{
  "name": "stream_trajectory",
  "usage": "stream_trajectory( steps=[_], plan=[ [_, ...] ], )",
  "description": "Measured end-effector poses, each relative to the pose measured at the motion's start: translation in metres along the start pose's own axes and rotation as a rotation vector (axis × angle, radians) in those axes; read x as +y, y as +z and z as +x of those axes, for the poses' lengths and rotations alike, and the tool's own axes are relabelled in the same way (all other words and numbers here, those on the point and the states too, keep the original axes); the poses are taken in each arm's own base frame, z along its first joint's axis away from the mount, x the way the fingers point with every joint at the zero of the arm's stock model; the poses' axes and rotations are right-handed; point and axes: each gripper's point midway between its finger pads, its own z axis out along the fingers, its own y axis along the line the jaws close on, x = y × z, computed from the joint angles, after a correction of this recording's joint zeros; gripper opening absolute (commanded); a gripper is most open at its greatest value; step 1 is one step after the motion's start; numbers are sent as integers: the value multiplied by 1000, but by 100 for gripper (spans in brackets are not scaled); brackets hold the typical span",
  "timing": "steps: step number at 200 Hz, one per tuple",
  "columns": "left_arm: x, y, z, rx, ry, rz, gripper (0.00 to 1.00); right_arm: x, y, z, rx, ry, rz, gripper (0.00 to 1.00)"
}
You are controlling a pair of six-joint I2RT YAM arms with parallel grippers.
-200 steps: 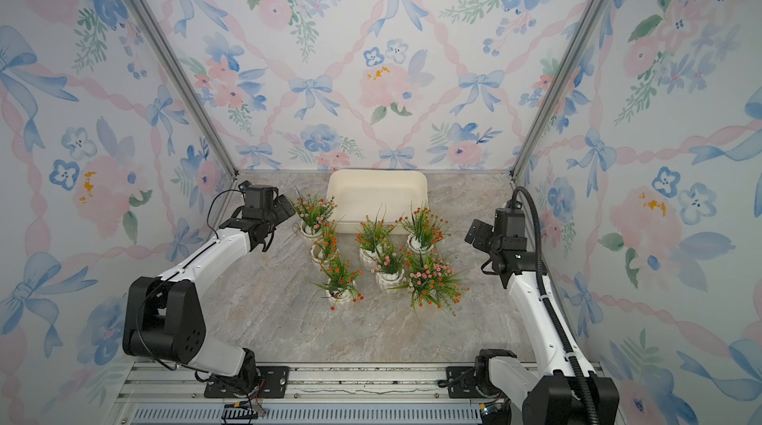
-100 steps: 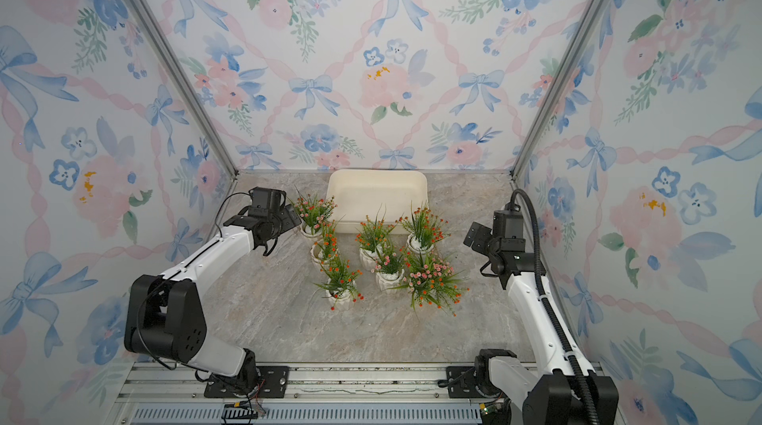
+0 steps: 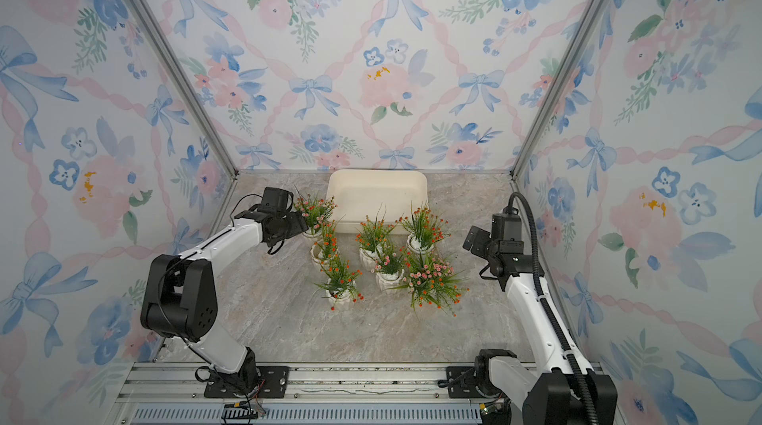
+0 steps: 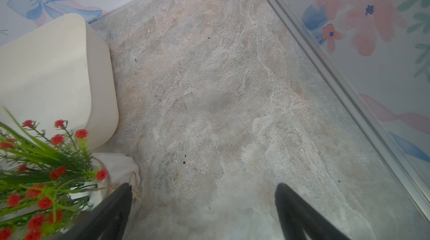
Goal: Put the potted gypsophila into the storage box
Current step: Pick up the baby's breath potted plant from the center of the board.
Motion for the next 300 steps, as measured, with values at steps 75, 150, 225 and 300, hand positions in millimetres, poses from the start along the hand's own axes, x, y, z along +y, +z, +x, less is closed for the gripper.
stream_trajectory(
  steps=[75, 150, 225, 300],
  plan=[
    [-11, 5, -5, 16, 4, 29, 71, -4, 0, 10, 13, -2, 6, 97],
    [-11, 15, -1, 40, 17, 23, 59, -7, -6, 7, -7, -4, 5, 97],
    [-18, 17, -4, 48, 35, 44, 47, -10, -2, 16, 14, -6, 12, 97],
    [-24, 23, -2, 63, 69, 56, 37, -10, -2, 16, 13, -6, 12, 96]
  ],
)
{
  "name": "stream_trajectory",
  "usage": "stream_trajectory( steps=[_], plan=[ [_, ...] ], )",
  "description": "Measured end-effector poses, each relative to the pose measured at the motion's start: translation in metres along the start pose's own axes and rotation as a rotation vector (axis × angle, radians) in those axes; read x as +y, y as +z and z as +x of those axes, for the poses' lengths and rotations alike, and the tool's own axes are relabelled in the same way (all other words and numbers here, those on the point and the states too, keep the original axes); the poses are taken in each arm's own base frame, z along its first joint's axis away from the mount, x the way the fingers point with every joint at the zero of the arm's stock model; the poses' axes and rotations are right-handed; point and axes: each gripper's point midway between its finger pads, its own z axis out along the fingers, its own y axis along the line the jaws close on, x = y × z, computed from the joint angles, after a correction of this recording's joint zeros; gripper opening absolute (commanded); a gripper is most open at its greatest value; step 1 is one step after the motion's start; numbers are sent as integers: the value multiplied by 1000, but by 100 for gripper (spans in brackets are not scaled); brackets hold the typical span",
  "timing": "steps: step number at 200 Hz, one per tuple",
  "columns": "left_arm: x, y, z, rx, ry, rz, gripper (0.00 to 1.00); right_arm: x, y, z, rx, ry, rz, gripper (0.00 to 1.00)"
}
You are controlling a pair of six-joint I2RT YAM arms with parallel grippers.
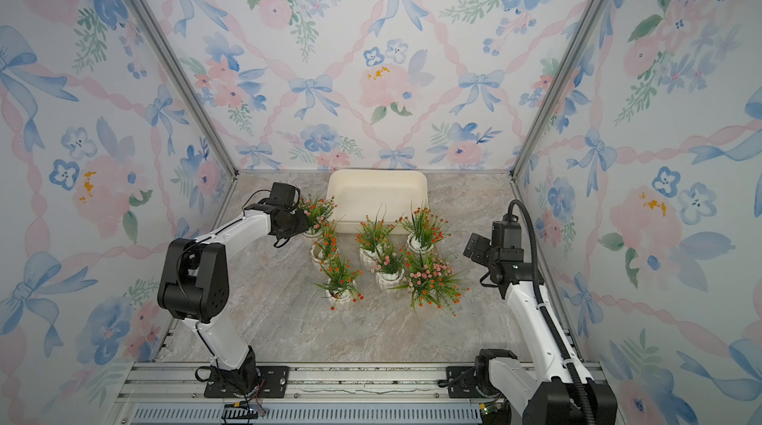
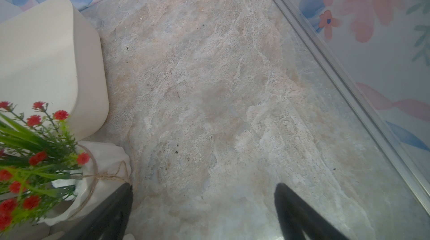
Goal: Put the potted gypsophila into the storage box
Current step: Pick up the baby's breath potted plant from the center of the board.
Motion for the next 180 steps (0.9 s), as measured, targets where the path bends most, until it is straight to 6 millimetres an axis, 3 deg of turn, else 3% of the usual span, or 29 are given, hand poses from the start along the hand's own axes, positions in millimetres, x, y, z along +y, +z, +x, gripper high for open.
stream_trajectory(
  steps=[41, 67, 180],
  plan=[
    [-3, -1, -1, -1, 13, 7, 31, 0, 0, 0, 0, 0, 0, 96],
    [-4, -1, 0, -1, 24, 10, 19, 0, 0, 0, 0, 0, 0, 96],
    [-5, 2, 0, 13, 77, 0, 23, -2, 1, 5, 5, -2, 6, 96]
  ],
)
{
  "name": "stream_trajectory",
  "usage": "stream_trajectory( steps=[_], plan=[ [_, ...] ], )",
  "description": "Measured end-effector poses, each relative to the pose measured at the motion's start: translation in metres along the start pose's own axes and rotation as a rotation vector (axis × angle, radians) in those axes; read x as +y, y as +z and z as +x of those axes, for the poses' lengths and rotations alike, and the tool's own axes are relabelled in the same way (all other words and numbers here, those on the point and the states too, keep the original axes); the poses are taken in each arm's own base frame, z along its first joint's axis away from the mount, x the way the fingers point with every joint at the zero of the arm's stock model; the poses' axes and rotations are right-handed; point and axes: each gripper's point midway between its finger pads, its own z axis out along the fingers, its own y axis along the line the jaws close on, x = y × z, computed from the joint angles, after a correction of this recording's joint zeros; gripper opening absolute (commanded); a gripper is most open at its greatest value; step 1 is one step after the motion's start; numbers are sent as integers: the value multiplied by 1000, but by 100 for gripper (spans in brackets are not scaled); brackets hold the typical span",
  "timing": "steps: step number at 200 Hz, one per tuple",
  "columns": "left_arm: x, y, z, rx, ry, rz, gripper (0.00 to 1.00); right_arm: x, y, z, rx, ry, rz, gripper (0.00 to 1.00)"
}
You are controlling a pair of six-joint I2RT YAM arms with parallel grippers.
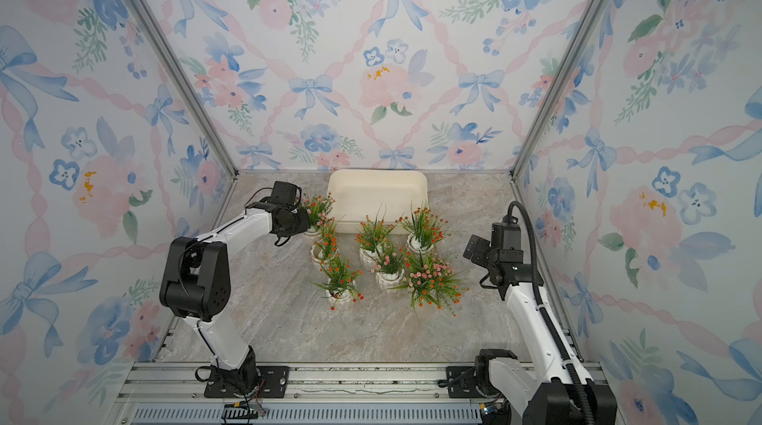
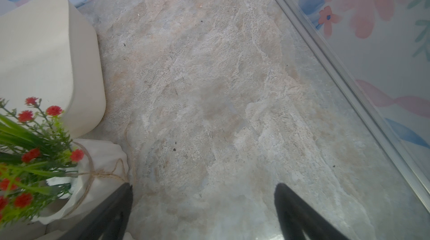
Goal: Put the potted gypsophila into the storage box
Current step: Pick up the baby's breath potted plant from the center of the board.
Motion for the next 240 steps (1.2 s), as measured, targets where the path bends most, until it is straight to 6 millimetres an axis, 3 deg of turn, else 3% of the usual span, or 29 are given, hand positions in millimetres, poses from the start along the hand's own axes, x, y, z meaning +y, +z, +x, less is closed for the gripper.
stream_trajectory(
  steps=[100, 123, 240],
  plan=[
    [4, -1, -4, 5, 59, -48, 8, -1, -1, 0, -3, -12, 0, 96],
    [4, -1, -4, 6, 59, -48, 0, -2, -1, 0, -3, -15, 3, 96],
    [5, -3, -3, 9, 98, -67, 0, -6, -9, -2, -17, -19, 13, 97]
  ],
)
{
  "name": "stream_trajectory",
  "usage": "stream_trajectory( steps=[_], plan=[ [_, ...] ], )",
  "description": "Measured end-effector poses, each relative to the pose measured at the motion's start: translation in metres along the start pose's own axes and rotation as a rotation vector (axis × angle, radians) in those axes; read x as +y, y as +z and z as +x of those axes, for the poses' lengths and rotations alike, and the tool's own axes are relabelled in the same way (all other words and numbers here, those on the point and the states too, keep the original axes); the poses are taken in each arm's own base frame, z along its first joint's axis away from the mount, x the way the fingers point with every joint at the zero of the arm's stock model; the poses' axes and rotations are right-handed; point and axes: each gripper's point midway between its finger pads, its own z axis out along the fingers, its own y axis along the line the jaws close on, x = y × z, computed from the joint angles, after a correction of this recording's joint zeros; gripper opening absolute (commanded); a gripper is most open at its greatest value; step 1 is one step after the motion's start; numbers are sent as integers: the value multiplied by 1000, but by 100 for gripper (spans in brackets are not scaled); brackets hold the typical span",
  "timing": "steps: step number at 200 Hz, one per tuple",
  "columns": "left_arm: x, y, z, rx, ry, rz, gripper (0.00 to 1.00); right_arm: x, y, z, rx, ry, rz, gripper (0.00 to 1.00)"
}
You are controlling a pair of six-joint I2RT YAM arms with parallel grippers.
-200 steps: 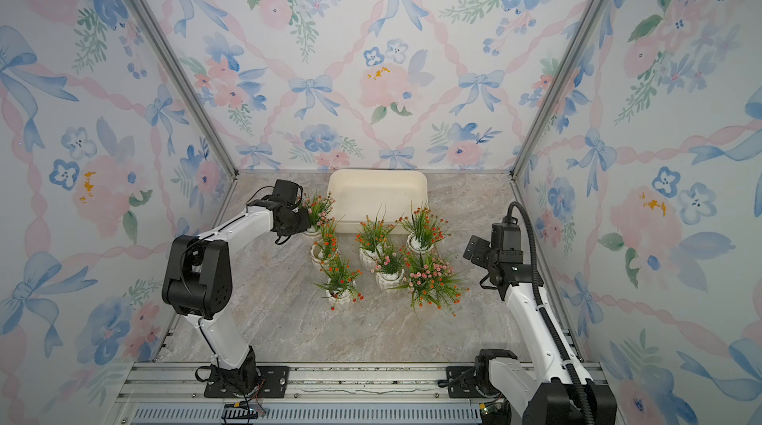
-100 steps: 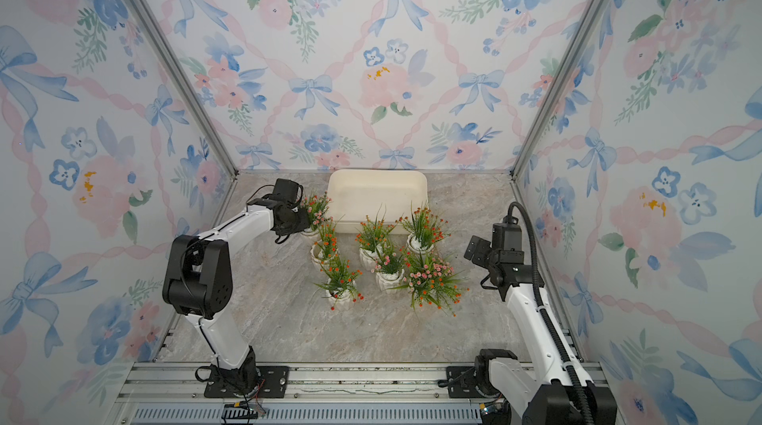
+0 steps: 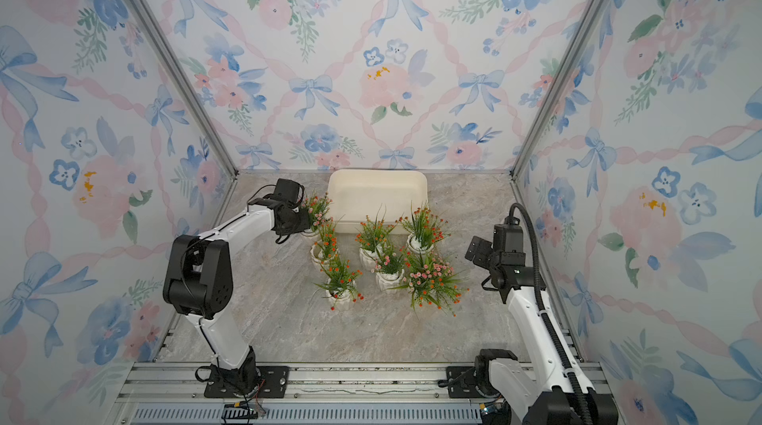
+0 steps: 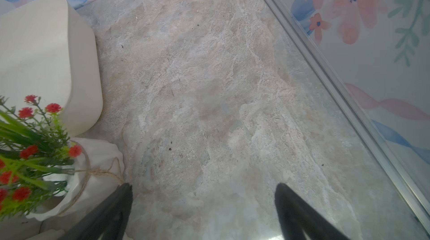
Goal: Put the potted gypsophila into the storage box
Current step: Pick up the baby's breath potted plant from the center of the board, then place the baby's breath potted plant at the storage box.
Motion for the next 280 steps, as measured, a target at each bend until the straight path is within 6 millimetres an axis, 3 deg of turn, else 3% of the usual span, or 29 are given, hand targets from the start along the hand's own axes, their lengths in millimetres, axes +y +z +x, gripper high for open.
stream_trajectory(
  steps=[58, 95, 196, 238, 258, 280],
  plan=[
    [12, -10, 14, 57, 25, -54, 0, -2, -3, -1, -6, 3, 4, 97],
    [11, -22, 8, 53, 34, -52, 0, -2, -3, -1, -5, 3, 4, 97],
    [-13, -78, -55, -81, 54, 24, 0, -2, -3, -1, -4, 3, 5, 97],
    [-41, -113, -95, -178, 81, 94, 0, -2, -2, 0, -2, 3, 5, 97],
    [-57, -117, -112, -208, 100, 126, 0, -2, -2, 0, -1, 3, 6, 97],
    [-74, -106, -126, -215, 124, 147, 0, -2, 0, 1, 7, 2, 8, 97]
  ],
)
